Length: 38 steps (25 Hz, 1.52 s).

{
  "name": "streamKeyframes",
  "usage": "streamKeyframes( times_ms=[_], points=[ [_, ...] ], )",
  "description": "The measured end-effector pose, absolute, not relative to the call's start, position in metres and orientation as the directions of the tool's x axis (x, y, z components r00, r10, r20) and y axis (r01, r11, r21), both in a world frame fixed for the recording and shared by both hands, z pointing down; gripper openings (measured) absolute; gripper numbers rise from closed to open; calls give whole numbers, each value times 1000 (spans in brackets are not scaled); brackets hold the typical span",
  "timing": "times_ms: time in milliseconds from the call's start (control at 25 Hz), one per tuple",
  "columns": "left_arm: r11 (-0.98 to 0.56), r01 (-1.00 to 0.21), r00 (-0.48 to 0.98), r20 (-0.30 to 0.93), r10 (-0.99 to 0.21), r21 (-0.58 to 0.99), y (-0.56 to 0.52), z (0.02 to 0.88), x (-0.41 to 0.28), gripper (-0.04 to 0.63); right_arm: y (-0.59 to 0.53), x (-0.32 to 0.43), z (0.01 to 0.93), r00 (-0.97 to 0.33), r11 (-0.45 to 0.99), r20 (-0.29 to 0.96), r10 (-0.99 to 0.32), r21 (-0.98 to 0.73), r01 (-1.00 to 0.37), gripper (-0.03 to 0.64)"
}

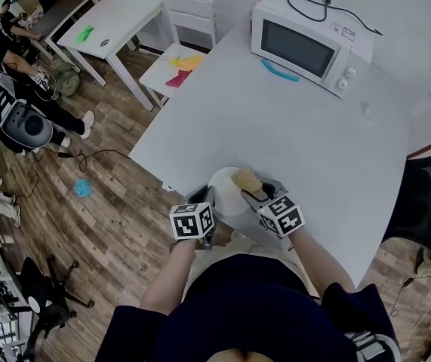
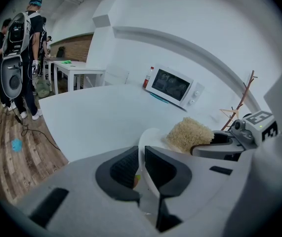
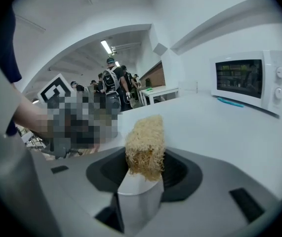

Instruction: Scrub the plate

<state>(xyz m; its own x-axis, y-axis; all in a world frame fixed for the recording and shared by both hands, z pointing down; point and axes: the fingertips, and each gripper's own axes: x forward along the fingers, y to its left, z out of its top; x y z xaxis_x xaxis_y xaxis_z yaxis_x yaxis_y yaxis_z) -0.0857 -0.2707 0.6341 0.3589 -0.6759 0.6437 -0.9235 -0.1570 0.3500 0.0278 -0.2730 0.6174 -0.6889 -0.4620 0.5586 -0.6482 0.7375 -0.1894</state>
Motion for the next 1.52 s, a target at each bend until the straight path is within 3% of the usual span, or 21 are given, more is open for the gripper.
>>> streamKeyframes(
  times_ms=[600, 1280, 1520],
  points=[
    [-154, -927, 351, 647, -677, 342, -273, 637, -87, 52, -262, 44, 643, -642, 703, 620, -451, -196, -684, 179],
    [-113, -946, 297, 674, -677, 303, -273, 650, -93, 52, -204, 20, 644, -715, 791, 628, -306, -251, -558, 179],
    [-136, -952, 294, 696, -655, 275, -272, 657, -92, 53, -203, 21, 641, -701, 787, 630, -334, -223, -575, 178]
  ],
)
